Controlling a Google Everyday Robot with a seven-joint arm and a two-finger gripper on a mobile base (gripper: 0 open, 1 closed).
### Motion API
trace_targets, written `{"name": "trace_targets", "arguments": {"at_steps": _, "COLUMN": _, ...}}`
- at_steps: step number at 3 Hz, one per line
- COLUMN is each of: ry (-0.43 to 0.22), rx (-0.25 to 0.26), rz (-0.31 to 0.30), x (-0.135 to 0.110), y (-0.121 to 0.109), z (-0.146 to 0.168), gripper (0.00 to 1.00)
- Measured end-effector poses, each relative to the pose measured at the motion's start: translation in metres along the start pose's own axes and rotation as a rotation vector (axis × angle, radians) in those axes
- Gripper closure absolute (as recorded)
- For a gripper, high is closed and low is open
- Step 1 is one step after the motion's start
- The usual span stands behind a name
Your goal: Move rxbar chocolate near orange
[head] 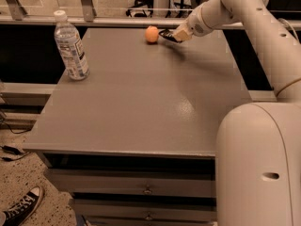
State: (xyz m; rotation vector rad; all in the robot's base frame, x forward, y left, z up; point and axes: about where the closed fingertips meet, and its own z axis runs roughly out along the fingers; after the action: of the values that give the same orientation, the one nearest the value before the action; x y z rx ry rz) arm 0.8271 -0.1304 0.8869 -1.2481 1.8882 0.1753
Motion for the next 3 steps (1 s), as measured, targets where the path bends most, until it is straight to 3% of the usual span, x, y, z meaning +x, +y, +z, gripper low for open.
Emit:
{"name": "trace_targets", "arguments": {"at_steps": 2, "ry": 0.005, "rx": -0.002, "rz": 0.014, "x": 0.0064, "y": -0.0009, "z": 0.0006, "gripper": 0.16}}
{"name": "trace_targets", "arguments": {"at_steps": 3, "ry": -0.007, "rx": -0.005, "rz": 0.026, "x": 0.0090, "y": -0.0001, "z": -0.0041, "gripper": 0.00}}
